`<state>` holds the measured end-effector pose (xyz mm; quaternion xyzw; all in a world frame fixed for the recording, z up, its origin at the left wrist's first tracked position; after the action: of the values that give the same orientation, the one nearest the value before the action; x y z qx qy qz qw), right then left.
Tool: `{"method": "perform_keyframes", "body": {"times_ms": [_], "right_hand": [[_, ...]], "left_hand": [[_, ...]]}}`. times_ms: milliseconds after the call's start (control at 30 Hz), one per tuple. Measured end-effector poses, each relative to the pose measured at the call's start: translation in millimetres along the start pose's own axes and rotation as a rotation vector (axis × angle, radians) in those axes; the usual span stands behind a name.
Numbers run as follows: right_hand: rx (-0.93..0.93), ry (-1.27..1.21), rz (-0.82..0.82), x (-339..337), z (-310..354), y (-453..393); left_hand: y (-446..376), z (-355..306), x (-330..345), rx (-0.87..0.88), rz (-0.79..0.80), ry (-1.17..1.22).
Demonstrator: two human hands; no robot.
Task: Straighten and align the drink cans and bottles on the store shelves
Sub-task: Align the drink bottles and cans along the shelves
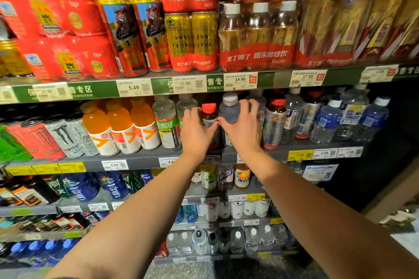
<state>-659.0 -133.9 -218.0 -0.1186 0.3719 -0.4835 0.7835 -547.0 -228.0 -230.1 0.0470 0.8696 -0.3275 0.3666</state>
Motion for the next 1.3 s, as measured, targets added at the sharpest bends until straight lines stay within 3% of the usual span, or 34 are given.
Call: {"method": "perform_keyframes", "body": {"times_ms": [133,233,400,567,733,933,1167,1300], "right_hand": [[0.081,-0.175,0.049,-3.1,-9.9,2.8],[0.134,-0.251,0.093,-8.6,-16.7,5.2],[0.098,-0.217,0.161,-10.1,-21.5,8.2],[0.165,-0.241,0.205,-11.6,-22.6,5.7],[0.186,-0.314,0.193,-10.8,-23.0,4.5],[0.181,-0.326,0.322,16.0,0.3,-1.0],[0.291,-0.293,0.407,42.6,14.0,-22.3],[0.334,-0.285,0.398,70.7,-23.9,-34.9]], "left_hand": [[12.7,2.4,-2.9,0.043,0.003,0.074],[20.2,-1.5,-0.8,0.014,0.107,0.143],[13.8,-4.0,-1.5,-0.028,0.167,0.187],[20.3,6.6,-10.0,-0.114,0.111,0.306],[23.3,18.7,-33.6,-0.321,-0.004,0.522],[23.0,46.9,-61.8,-0.469,-0.077,0.634],[35.7,61.3,-78.8,-0.431,-0.065,0.64],[37.7,59.1,-81.7,-0.351,0.008,0.55]]}}
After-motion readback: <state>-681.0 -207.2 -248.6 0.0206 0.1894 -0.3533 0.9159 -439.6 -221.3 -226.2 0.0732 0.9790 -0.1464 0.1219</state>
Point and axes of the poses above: each hand's wrist, its own y-axis away from the middle knuckle, its own x-axis out of the palm, z = x × y, the point moved 3 cm from there along -y, towards the middle knuckle, and after that the axes turned 11 degrees about -y, right-handed, at the moved point
